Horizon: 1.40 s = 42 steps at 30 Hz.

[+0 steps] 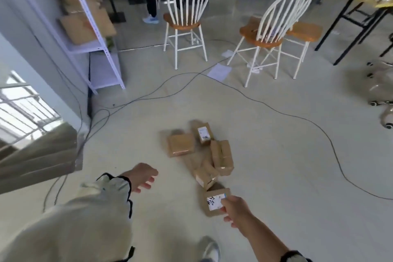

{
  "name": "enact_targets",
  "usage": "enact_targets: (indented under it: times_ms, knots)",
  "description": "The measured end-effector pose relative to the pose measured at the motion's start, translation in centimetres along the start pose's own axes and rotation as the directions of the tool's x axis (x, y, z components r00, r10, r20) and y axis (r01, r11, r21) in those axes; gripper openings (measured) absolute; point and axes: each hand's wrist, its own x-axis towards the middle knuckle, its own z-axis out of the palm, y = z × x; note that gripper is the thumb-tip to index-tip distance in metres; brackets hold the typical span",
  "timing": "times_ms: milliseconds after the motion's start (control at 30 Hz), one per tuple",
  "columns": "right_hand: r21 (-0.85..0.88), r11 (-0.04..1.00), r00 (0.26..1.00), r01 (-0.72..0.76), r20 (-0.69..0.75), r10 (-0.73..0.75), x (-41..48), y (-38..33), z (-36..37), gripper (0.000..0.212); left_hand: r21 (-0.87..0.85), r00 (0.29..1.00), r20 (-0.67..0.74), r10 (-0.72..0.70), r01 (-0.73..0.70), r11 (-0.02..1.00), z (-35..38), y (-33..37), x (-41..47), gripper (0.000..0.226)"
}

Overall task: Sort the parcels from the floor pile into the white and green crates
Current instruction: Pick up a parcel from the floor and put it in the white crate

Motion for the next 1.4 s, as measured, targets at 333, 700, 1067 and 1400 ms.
enact_targets:
  times_ms: [333,700,1067,1400]
  knots:
    - [-0.011,0.989,0.989,-0.148,-0.014,0.148,23.2,0.3,-0.8,0.015,-0.100,0.992,0.004,-0.123,0.123,0.987,12.0,1.8,21.9,0.010]
    - [0.263,0.904,0.941,-0.338,0.093,0.326,54.8,12.4,8.5,0.010,-0.059,0.963,-0.107,0.247,-0.254,0.966,22.8,-2.3,54.8,0.023]
    - [0.652,0.644,0.914,-0.399,0.228,0.336,63.5,13.9,11.0,0.025,-0.264,0.996,0.076,0.036,-0.015,0.964,26.8,-3.6,64.5,0.045]
    - [0.612,0.637,0.880,-0.469,0.261,0.396,65.0,13.3,12.1,0.025,-0.358,0.984,0.176,0.028,0.037,0.933,26.3,-4.1,65.6,0.045]
